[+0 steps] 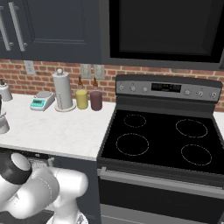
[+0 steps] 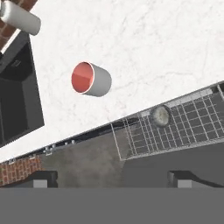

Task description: Pick up the cup and bowl from the counter, place them in the dishwasher, and close the dishwasher door.

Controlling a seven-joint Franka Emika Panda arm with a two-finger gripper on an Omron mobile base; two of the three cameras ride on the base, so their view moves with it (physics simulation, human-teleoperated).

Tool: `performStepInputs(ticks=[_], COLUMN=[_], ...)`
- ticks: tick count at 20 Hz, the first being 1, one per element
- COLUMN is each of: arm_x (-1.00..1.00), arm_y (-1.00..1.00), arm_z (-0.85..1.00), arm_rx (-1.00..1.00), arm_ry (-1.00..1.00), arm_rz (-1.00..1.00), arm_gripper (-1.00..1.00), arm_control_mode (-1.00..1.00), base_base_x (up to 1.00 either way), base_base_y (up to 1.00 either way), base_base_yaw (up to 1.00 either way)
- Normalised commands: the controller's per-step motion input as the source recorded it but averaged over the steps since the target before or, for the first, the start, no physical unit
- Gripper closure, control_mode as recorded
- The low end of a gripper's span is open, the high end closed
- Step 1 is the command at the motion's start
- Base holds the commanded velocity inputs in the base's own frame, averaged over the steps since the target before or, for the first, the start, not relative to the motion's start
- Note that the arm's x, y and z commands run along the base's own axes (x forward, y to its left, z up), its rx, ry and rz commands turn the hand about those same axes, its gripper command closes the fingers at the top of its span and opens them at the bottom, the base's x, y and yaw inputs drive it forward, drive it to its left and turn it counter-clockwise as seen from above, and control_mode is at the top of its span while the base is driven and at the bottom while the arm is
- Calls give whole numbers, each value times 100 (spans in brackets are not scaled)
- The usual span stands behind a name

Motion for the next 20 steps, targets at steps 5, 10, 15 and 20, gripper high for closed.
performStepInputs(ticks=[5, 10, 15, 20], arm_x=[36, 3, 0, 0], arm_y=[3, 13, 1, 3], arm_z=[0, 0, -2, -32], arm_rx=[-7, -3, 0, -1], arm_ry=[32, 7, 0, 0], arm_rz=[2, 3, 0, 0], arm_gripper=[-100, -100, -100, -100], arm_control_mode=[-100, -100, -100, -100], base_base_x=[0, 0, 0, 0], base_base_y=[0, 0, 0, 0], base_base_yaw=[0, 0, 0, 0])
